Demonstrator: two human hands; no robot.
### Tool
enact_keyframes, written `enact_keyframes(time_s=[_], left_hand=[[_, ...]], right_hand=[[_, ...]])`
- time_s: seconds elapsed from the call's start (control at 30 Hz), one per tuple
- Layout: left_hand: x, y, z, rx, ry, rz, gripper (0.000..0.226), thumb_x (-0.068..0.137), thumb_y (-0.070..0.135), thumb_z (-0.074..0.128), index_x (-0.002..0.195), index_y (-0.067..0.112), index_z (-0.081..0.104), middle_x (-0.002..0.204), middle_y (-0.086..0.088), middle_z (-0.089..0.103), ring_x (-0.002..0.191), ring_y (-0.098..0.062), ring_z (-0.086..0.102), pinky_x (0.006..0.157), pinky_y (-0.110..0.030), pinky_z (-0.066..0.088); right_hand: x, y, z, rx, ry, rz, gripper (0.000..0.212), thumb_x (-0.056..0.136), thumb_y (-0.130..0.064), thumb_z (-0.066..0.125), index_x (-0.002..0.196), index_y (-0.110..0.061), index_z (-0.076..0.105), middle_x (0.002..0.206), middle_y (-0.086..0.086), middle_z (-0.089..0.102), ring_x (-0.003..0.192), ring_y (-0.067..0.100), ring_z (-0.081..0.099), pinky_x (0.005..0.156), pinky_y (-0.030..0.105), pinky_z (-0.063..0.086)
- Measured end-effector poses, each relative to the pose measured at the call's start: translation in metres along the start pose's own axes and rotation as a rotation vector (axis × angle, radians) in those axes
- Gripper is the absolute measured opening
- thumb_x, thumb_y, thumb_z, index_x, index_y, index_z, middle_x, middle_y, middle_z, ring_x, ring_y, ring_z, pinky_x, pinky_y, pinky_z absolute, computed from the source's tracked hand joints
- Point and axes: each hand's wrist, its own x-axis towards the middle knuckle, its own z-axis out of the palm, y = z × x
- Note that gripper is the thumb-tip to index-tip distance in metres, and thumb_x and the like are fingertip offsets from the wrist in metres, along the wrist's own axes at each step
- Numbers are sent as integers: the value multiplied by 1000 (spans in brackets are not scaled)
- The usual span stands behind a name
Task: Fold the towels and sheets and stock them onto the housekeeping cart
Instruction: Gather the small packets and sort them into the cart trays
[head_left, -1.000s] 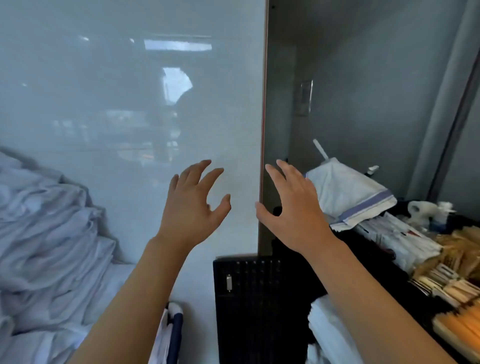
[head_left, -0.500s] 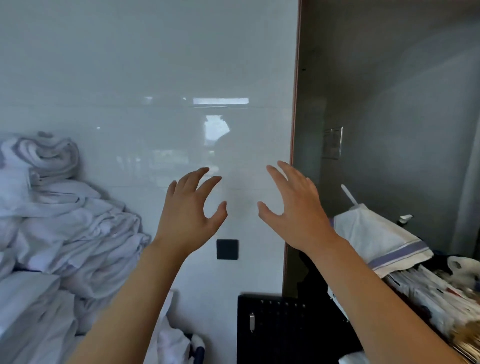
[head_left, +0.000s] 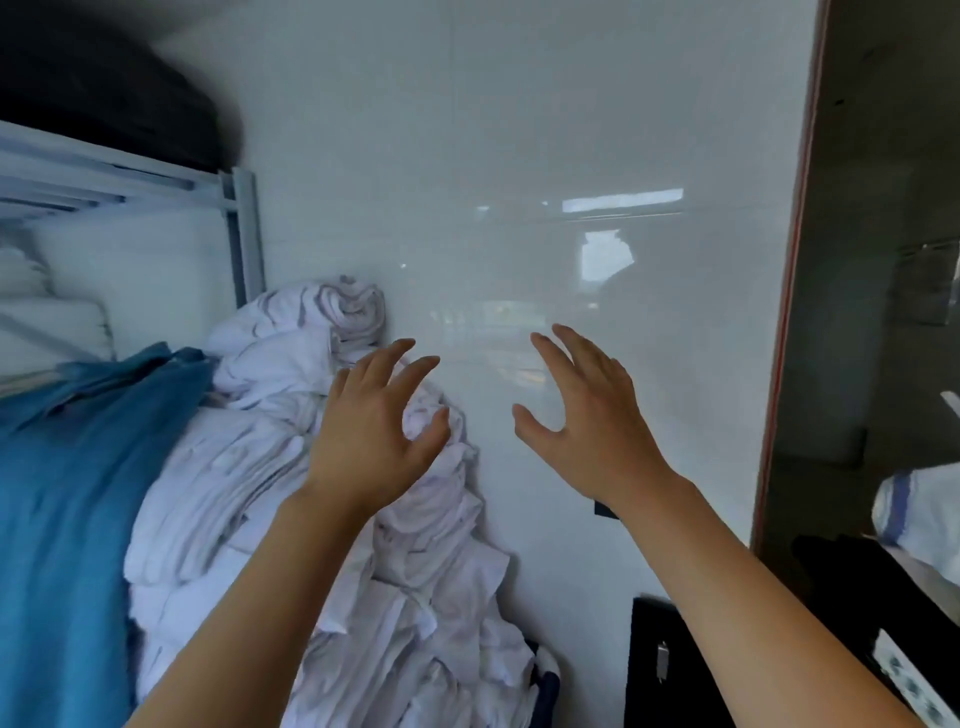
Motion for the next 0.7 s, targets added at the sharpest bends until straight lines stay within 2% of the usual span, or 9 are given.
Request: enact_keyframes(time_s=[0.2,0.37,0.6,0.7], left_hand=[[-25,-64,-82,186,33,-87,54,91,50,56,138,24,61,152,-4,51,136,-29,49,110,-56,39],[-45,-111,-139,298,64,-157,53,91,51,53,138,28,60,152,2,48,136,-23,46,114,-46,37],[-65,-185,-218,426,67,-217,55,92,49,54,143,28,56,155,0,44,140,-25,41,118,-48,34],[-74,-220,-254,465,95,-239,55,93,51,53,143,28,55,155,0,45,141,-24,40,118,-48,33]], right_hand=[[29,-90,43,172,-2,-141,75,94,-56,52,159,-25,31,168,0,21,154,21,21,122,54,23],[48,-162,78,288,0,-221,77,92,-60,48,158,-24,34,167,0,24,152,21,24,121,53,25],[78,-254,123,362,25,-293,74,93,-57,52,158,-28,31,166,-3,24,152,17,22,122,52,26],[93,-303,142,398,12,-318,75,92,-60,46,158,-26,32,166,-4,24,152,17,23,121,52,27]])
